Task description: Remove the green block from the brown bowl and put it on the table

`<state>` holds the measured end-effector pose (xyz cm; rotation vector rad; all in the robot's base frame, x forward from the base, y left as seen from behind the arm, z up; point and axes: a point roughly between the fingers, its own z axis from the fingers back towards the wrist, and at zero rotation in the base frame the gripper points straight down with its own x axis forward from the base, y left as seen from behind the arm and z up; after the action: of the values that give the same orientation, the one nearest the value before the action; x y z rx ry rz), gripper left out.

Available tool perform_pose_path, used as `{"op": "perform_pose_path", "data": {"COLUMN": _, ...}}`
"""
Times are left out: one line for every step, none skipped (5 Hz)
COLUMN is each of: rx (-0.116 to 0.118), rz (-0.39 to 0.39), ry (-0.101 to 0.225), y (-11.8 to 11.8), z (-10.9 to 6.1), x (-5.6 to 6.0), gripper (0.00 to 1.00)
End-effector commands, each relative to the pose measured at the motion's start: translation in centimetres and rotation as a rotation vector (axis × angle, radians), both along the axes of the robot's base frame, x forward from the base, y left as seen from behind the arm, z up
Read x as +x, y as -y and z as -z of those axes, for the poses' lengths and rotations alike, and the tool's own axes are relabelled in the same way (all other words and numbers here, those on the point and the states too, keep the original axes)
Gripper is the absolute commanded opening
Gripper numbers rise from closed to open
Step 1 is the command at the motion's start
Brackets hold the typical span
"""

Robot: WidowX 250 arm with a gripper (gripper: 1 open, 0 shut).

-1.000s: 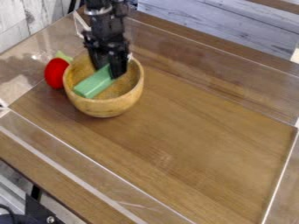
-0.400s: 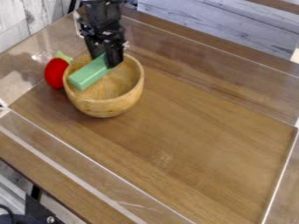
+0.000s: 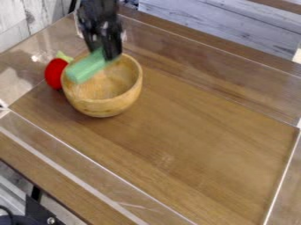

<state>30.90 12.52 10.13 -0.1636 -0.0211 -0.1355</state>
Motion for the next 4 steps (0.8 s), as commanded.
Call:
{"op": "perform_pose_path", "data": {"rx": 0.012, "rz": 0.042, "ry": 0.082, "y": 2.6, "z": -4.2, "x": 0.9, "gripper": 0.00}}
{"op": "perform_pose_path", "data": {"rx": 0.008, "rz": 0.058, "ry": 0.085, "y": 5.3, "z": -3.9, "x": 0.8, "gripper": 0.00}}
{"op": "perform_pose_path", "data": {"rx": 0.010, "rz": 0.063, "ry": 0.085, "y": 7.4, "z": -3.6, "x": 0.6, "gripper": 0.00}}
{"op": "perform_pose_path", "data": {"rx": 0.012, "rz": 0.105, "ry": 0.085, "y": 9.4, "z": -3.6, "x": 0.7, "gripper": 0.00}}
